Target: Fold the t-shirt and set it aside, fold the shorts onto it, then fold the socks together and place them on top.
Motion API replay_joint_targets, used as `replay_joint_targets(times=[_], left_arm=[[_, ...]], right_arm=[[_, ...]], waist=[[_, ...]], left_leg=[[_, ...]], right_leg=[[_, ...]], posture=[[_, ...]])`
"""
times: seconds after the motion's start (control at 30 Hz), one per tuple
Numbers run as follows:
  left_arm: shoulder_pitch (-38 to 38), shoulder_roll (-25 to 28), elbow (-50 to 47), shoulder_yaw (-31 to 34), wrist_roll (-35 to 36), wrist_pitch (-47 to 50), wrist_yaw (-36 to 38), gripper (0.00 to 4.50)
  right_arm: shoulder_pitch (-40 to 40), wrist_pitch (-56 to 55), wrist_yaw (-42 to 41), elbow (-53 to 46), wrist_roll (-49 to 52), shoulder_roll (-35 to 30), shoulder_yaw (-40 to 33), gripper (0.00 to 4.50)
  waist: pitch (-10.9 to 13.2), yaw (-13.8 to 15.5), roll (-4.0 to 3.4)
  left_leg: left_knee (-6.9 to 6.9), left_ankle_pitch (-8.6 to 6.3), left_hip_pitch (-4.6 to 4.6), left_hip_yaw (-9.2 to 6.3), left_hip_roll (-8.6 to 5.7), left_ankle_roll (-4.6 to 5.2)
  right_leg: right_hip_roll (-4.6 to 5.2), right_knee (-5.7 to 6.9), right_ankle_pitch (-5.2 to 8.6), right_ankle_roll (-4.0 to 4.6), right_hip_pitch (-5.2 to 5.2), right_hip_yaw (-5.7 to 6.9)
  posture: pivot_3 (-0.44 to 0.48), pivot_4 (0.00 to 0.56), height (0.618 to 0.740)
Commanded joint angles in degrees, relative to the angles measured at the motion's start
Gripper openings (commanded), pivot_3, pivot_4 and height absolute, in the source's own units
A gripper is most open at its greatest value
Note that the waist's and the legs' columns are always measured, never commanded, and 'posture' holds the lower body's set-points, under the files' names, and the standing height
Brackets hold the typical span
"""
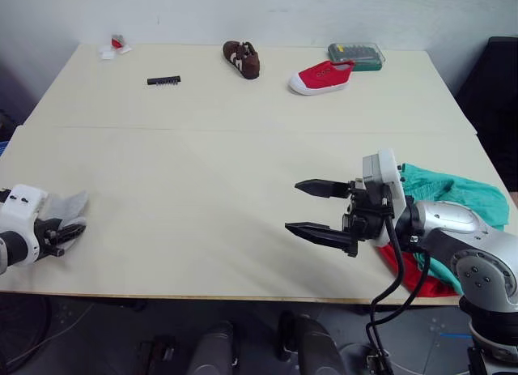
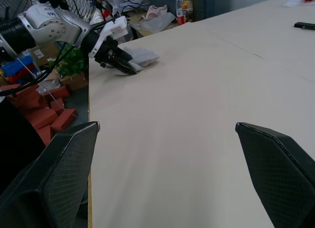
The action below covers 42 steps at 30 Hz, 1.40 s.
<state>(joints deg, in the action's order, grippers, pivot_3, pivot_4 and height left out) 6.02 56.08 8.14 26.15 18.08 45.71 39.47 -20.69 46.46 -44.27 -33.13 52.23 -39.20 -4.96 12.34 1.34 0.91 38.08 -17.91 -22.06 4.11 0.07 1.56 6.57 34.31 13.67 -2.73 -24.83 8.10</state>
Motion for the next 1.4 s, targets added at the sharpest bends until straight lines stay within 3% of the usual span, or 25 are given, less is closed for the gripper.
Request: replay_joint_targets(times=[0.03, 0.13, 0.27, 0.37, 0.53, 0.83, 0.97, 1.1, 1.3, 1.4], left_arm=[[2.2, -3.5, -6.4, 1.1, 5.1, 9.0, -1.7, 0.92], [4.5, -7.3, -14.1, 1.2, 9.5, 18.3, -4.3, 0.01], [14.7, -19.0, -25.4, 2.0, 14.4, 36.1, -13.1, 0.01], [20.3, -29.0, -30.4, 1.6, 14.1, 45.2, -18.2, 0.01], [25.7, -44.7, -30.4, -4.6, 11.8, 46.8, -28.7, 0.01], [30.9, -54.5, -25.8, -10.5, 11.1, 46.8, -36.6, 0.01], [32.9, -58.8, -24.6, -9.1, 13.0, 46.8, -37.7, 1.13], [33.3, -58.5, -23.7, -5.5, 16.0, 46.8, -39.2, 2.35], [32.5, -51.7, -22.9, -3.9, 27.6, 46.8, -37.7, 4.31], [32.6, -44.9, -23.8, -4.5, 34.5, 46.8, -34.3, 4.48]], right_arm=[[0.3, -0.2, 1.3, -2.2, 1.2, -0.4, -1.5, 4.50], [0.7, -0.2, 2.0, -2.4, 1.6, -0.5, -1.7, 4.50], [1.9, -0.5, 2.7, -2.9, 1.6, -0.8, -2.0, 4.50], [2.3, -0.6, 3.3, -2.9, 1.9, -0.8, -2.2, 4.50], [3.1, -1.3, 4.8, -3.1, 1.1, -0.2, -1.6, 4.50], [6.3, -3.3, 4.8, -3.9, -3.4, -1.5, -0.5, 4.50], [6.8, -3.1, 5.8, -4.1, -3.9, -0.7, -0.9, 4.50], [7.6, -3.1, 7.2, -4.6, -4.7, 0.1, -0.4, 4.50], [7.8, -3.1, 8.5, -4.7, -5.7, 0.6, -0.6, 4.50], [8.1, -3.1, 8.6, -4.9, -5.9, 0.3, -1.2, 4.50]], waist=[[0.0, 0.1, 0.01], [0.0, 0.3, 0.05], [-0.1, 0.6, 0.12], [-0.1, 0.6, 0.31], [-0.1, 0.3, 0.39], [-0.1, 0.5, 0.39], [-0.1, 1.2, 0.40], [-0.1, 1.5, 0.40], [-0.1, 1.5, 0.40], [-0.1, 1.5, 0.39]], left_leg=[[0.00, 0.01, 0.00, 0.00, 0.00, 0.00], [0.04, 0.14, 0.00, 0.00, -0.02, -0.19], [0.12, 0.37, -0.05, -0.02, -0.11, -0.03], [0.19, 0.43, -0.07, 0.00, -0.18, 0.07], [0.16, 0.44, 0.00, 0.13, -0.22, 0.13], [0.22, 0.48, 0.03, 0.24, -0.16, 0.10], [0.23, 0.47, -0.01, 0.23, -0.17, 0.13], [0.23, 0.47, -0.02, 0.24, -0.16, 0.15], [0.25, 0.48, 0.00, 0.25, -0.14, 0.12], [0.26, 0.48, -0.01, 0.25, -0.15, 0.12]], right_leg=[[0.00, 0.01, -0.01, -0.01, 0.00, -0.01], [0.01, 0.06, -0.02, -0.02, 0.03, -0.02], [0.03, 0.20, -0.11, -0.18, 0.09, -0.06], [0.00, 0.18, -0.20, -0.32, 0.17, -0.10], [-0.03, 0.13, -0.24, -0.39, 0.22, -0.21], [-0.14, -0.02, -0.24, -0.39, 0.18, -0.33], [-0.13, -0.08, -0.25, -0.40, 0.17, -0.34], [-0.14, -0.11, -0.25, -0.40, 0.16, -0.34], [-0.15, -0.06, -0.25, -0.40, 0.15, -0.34], [-0.14, 0.07, -0.25, -0.40, 0.14, -0.35]], posture=[[0.000, 0.150, 0.740], [0.000, 0.150, 0.740], [0.000, 0.150, 0.740], [0.000, 0.150, 0.740], [0.000, 0.150, 0.740], [0.000, 0.150, 0.740], [0.000, 0.150, 0.740], [0.000, 0.150, 0.740], [0.000, 0.150, 0.740], [0.000, 0.150, 0.740]])
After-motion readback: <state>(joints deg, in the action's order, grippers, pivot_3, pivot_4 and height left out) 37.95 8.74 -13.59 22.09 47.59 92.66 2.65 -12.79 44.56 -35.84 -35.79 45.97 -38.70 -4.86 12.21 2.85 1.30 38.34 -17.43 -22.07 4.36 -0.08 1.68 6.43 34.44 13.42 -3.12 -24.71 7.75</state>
